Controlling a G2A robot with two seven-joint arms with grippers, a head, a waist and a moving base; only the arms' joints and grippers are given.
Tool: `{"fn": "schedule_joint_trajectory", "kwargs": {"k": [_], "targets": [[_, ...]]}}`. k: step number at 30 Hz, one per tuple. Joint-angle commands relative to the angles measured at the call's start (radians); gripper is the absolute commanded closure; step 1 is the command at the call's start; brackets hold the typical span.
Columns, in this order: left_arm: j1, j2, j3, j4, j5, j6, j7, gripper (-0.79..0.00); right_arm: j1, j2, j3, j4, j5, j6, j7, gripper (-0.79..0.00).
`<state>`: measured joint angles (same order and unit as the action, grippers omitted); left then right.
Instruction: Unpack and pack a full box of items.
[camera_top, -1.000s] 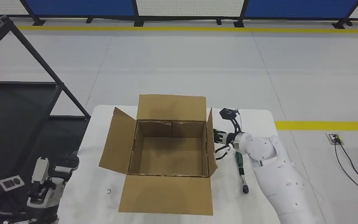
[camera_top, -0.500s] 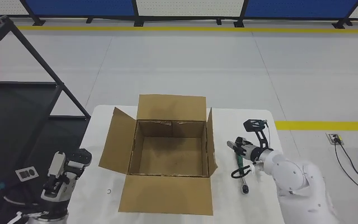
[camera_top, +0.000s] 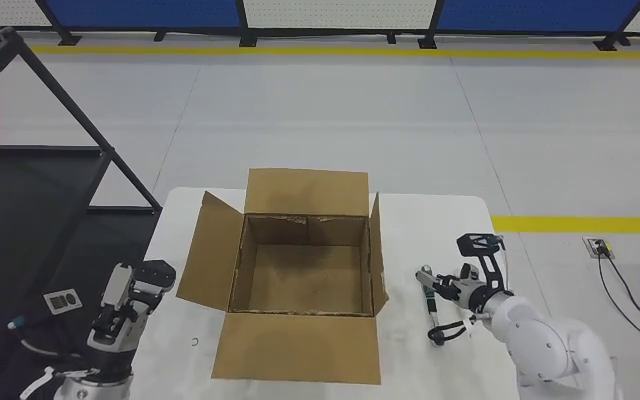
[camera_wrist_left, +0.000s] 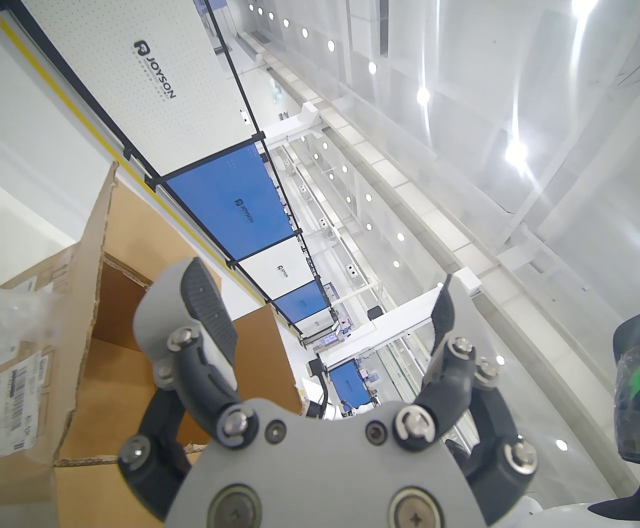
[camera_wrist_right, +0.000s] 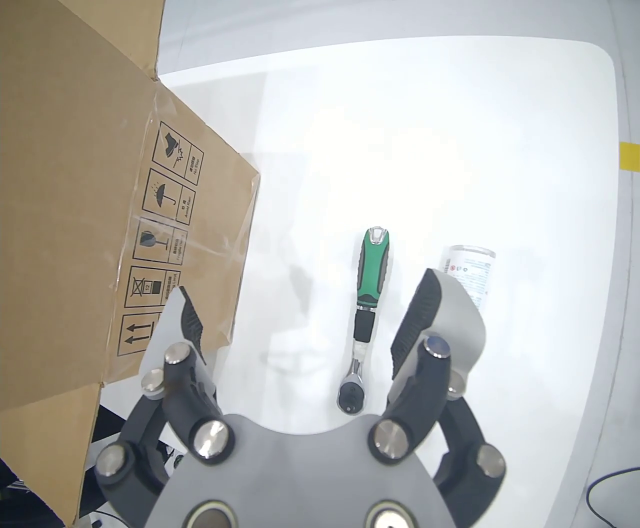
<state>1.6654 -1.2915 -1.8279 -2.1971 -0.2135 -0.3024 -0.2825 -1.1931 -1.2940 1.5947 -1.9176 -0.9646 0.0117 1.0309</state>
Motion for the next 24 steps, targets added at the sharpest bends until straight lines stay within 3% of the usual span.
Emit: {"fn": "schedule_joint_trajectory", "kwargs": {"k": [1, 8, 24], "targets": [[-0.002, 0.0, 0.007, 0.002, 0.008, 0.002, -0.003, -0.785, 0.0, 0.0, 0.0, 0.0, 0.0, 0.0, 0.0, -0.785], [-0.002, 0.001, 0.006, 0.014, 0.009, -0.001, -0.001, -0.785, 0.008, 0.004, -0.015, 0.031, -0.027, -0.009, -0.013, -0.785], [0.006, 0.003, -0.01, 0.018, -0.008, 0.0, 0.01, -0.785, 0.101, 0.034, -0.079, 0.157, -0.199, -0.103, 0.235, -0.785]]}}
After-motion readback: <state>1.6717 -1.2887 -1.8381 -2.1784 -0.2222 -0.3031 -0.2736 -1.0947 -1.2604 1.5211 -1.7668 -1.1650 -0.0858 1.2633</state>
